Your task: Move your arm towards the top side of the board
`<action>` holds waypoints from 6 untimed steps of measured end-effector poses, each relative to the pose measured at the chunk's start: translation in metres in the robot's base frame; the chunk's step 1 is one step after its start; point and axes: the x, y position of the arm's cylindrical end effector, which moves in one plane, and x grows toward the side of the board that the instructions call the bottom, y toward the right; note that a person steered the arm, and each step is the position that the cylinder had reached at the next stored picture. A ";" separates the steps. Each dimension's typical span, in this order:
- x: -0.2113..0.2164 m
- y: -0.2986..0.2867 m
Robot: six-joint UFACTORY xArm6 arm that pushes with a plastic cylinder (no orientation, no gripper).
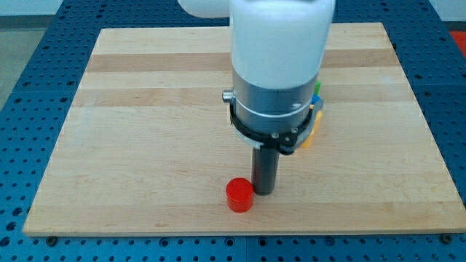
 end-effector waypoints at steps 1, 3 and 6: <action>-0.022 -0.005; -0.016 0.112; -0.182 0.216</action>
